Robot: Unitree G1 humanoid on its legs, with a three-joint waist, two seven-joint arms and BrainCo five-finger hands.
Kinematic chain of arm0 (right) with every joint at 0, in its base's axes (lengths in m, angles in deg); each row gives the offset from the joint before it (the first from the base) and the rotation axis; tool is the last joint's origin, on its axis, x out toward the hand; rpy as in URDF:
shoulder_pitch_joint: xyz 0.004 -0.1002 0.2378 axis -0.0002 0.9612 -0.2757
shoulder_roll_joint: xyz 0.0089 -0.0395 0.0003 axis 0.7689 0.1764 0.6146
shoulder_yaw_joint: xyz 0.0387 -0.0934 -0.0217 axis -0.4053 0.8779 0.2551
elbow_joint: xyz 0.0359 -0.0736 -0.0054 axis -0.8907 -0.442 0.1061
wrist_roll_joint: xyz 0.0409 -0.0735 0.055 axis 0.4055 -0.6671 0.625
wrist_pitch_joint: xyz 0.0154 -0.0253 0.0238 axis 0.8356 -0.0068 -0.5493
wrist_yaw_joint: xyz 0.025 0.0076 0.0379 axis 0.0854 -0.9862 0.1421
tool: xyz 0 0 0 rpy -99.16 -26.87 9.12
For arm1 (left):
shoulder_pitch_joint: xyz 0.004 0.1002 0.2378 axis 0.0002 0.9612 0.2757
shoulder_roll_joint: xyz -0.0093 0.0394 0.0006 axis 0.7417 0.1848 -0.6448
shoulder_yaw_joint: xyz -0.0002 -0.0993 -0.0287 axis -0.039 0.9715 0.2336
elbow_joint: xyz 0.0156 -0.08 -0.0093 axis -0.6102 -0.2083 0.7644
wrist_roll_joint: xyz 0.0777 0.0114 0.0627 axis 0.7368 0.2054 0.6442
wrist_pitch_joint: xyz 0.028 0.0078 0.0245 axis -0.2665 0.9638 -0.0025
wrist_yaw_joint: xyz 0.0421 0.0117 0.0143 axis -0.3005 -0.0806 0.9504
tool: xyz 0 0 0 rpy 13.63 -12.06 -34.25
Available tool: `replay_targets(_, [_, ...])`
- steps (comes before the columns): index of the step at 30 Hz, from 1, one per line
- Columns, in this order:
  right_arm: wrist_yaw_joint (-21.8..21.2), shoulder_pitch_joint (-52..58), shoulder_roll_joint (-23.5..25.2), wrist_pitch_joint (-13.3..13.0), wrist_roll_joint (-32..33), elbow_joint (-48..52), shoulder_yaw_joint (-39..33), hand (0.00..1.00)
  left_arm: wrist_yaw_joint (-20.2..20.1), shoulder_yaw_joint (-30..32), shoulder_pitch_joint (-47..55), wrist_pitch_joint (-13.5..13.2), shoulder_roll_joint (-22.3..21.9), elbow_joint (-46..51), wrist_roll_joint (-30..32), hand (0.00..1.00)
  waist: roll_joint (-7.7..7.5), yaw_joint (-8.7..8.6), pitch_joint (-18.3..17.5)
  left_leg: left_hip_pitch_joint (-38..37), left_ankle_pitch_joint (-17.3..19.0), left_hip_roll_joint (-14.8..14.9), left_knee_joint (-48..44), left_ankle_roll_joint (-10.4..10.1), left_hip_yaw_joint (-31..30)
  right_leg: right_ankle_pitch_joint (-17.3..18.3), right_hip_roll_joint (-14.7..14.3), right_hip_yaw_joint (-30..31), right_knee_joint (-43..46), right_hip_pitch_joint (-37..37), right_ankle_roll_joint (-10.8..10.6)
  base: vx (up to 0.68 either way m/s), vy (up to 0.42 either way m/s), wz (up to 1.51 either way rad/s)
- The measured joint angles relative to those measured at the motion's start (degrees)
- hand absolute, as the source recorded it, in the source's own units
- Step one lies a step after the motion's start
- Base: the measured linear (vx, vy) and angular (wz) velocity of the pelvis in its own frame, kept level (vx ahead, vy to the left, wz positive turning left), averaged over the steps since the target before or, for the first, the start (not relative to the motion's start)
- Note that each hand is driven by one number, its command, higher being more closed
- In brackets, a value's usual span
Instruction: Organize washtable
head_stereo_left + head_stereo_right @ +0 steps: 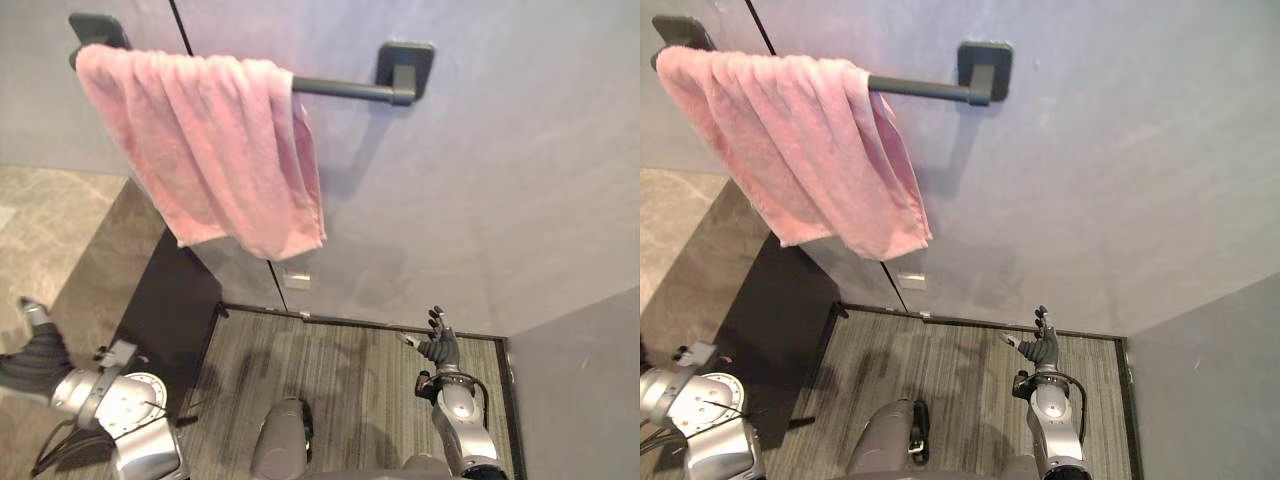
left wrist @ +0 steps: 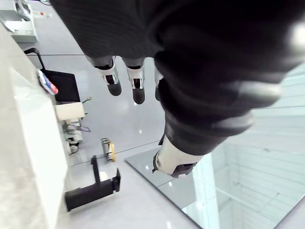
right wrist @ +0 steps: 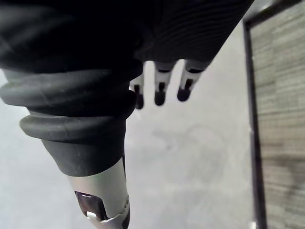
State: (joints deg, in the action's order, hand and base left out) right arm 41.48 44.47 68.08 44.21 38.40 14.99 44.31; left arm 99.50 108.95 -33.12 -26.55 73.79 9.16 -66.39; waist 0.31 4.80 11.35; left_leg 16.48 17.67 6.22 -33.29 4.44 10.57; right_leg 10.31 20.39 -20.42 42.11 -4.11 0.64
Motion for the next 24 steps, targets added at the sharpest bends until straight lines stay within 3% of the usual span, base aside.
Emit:
replay_targets(1, [-0.28,-0.29,0.70,-0.02,-0.11,0.02,0.87,0.00,0.53,-0.05,-0.08,0.42,0.38,1.05,1.18,0.00,-0.32,-0.67,-0.19,-2.69,0.19,-0.32,1.90,0.45,-0.03,3.44,-3.40,1.69,0.50,-1.39,-3.78,0.44,0.334,0.09])
replay_targets(4, [-0.29,-0.24,1.28,-0.47,0.02,0.34,2.12,0.00,0.70,-1.03,-0.34,0.97,0.17,1.32,2.21,0.00,-0.80,-1.22,-0.48,-11.16,-0.61,-2.37,8.81,-0.04,0.32,6.93,-14.86,3.19,-9.29,-2.77,-4.24,0.35,0.157,0.21])
replay_targets(5, [-0.26,-0.06,1.27,-0.49,0.03,0.53,2.12,0.00,0.56,-1.31,-0.34,1.00,0.13,1.34,2.21,0.00,-1.13,-1.33,-0.73,-12.25,-0.72,-3.09,9.79,-0.23,0.21,6.80,-16.51,3.70,-11.58,-3.23,-3.78,0.31,0.077,0.37])
replay_targets(6, [-0.21,0.47,1.11,-0.64,0.05,1.22,2.12,0.00,0.21,-1.90,-0.59,1.00,0.07,1.34,2.22,0.00,-1.52,-1.62,-0.97,-13.28,-0.74,-4.32,10.33,-0.27,-0.26,5.99,-18.31,4.31,-15.25,-3.58,-1.26,0.32,0.049,0.59])
replay_targets(7, [-0.26,1.24,0.74,-0.76,0.16,1.88,2.30,0.00,0.23,-2.45,-0.81,1.13,-0.19,1.46,2.32,0.00,-2.50,-2.27,-1.56,-13.83,-0.67,-6.09,9.38,-0.37,-1.12,2.70,-19.15,5.30,-19.07,-4.14,3.25,0.39,0.059,0.96])
replay_targets(8, [-0.67,2.21,0.04,-0.80,0.67,1.91,2.77,0.00,0.00,-3.17,-0.72,1.86,-0.90,1.55,2.53,0.00,-1.39,-2.97,-1.90,-13.90,-0.33,-6.00,7.03,-1.23,-2.65,2.44,-19.32,4.65,-20.70,-1.67,3.03,0.33,0.060,0.77])
replay_targets(10, [-0.69,4.32,-0.40,-0.61,0.98,2.04,3.20,0.00,-0.28,-2.62,0.16,1.86,-1.06,3.57,3.32,0.00,-0.71,-2.36,-1.74,-13.01,-0.67,-5.09,1.05,-2.37,-2.21,2.38,-19.91,4.57,-23.78,2.37,3.14,0.35,0.057,0.21])
replay_targets(11, [-1.13,5.21,-0.70,-0.46,0.99,2.09,3.91,0.00,-0.95,-2.00,0.42,1.78,-1.09,4.18,3.34,0.00,-0.53,-2.34,-1.54,-10.20,-0.83,-3.95,-5.86,-4.25,-2.09,2.05,-20.15,4.62,-25.81,4.90,3.48,0.41,0.068,-0.17])
replay_targets(13, [-1.16,5.46,-1.23,0.41,0.97,2.17,4.24,0.00,-2.75,-2.71,2.16,1.42,-0.92,4.29,2.68,0.00,-0.70,-1.64,-1.51,-6.59,-0.35,-0.48,-12.73,-4.73,-2.04,1.95,-20.33,6.12,-27.60,7.55,3.46,0.30,0.073,-0.39])
replay_targets(14, [-1.12,5.93,-1.78,0.99,0.94,2.23,4.11,0.00,-5.62,-4.03,3.82,0.73,-0.66,4.26,-0.61,0.00,-0.94,-1.19,-1.55,-3.47,-0.46,2.96,-12.46,-4.96,-3.67,1.95,-20.03,7.01,-27.84,7.97,3.46,0.20,0.080,-0.48])
replay_targets(17, [-1.07,5.98,-2.22,1.94,0.89,2.35,3.63,0.00,-11.17,-7.03,5.87,0.10,-0.25,3.91,-6.96,0.00,-1.09,-1.14,-1.49,-0.95,-1.56,6.09,-4.85,-6.68,-8.02,1.94,-18.85,8.22,-27.27,7.98,3.42,0.17,0.167,-0.52])
replay_targets(18, [-1.15,6.34,-2.67,2.82,0.87,2.62,3.38,0.00,-14.96,-8.56,6.80,-0.40,-0.17,3.38,-11.61,0.00,-0.82,-1.25,-1.70,-1.61,-4.94,6.78,1.78,-8.00,-10.40,1.97,-18.21,8.75,-26.62,8.13,2.12,0.13,0.211,-0.51])
replay_targets(19, [-1.17,7.31,-3.33,3.58,0.84,3.85,3.06,0.00,-17.37,-10.37,8.23,-0.57,-0.29,2.85,-14.82,0.00,0.26,-1.41,-2.35,-2.26,-12.77,6.95,6.99,-7.34,-12.23,2.65,-18.37,9.64,-26.43,8.20,-0.08,0.20,0.327,-0.51])
replay_targets(20, [-1.26,8.06,-3.75,3.92,0.75,4.36,2.56,0.00,-20.36,-12.54,9.25,-0.98,-0.39,1.79,-18.90,0.00,0.10,-2.32,-3.14,-3.37,-10.99,5.53,9.26,-12.02,-13.91,4.05,-17.35,10.28,-26.81,8.40,-2.66,0.17,0.299,0.00])
replay_targets(21, [-1.38,8.29,-3.33,4.38,0.71,4.38,1.80,0.00,-23.56,-14.61,9.43,-0.93,0.16,-0.70,-23.64,0.00,-1.03,-4.28,-3.81,-3.87,-10.98,3.46,11.86,-11.95,-13.99,3.61,-15.13,9.59,-27.16,8.22,-3.74,0.16,0.306,0.23])
replay_targets(23, [-1.42,9.51,-2.90,5.44,0.65,4.52,1.08,0.00,-25.53,-16.35,11.05,-1.39,0.06,-1.83,-28.82,0.00,-3.07,-4.25,-5.06,-5.54,-12.75,0.33,15.69,-10.48,-13.57,2.73,-11.99,9.62,-27.89,8.21,-5.13,0.10,0.245,0.30])
replay_targets(24, [-1.46,10.06,-2.68,5.68,0.65,4.56,0.77,0.00,-27.74,-16.87,11.87,-1.34,0.59,-2.48,-31.10,0.00,-3.16,-4.31,-5.17,-6.31,-13.20,-0.65,16.69,-9.94,-13.60,2.16,-11.10,9.61,-28.33,9.01,-5.58,0.06,0.223,0.25])
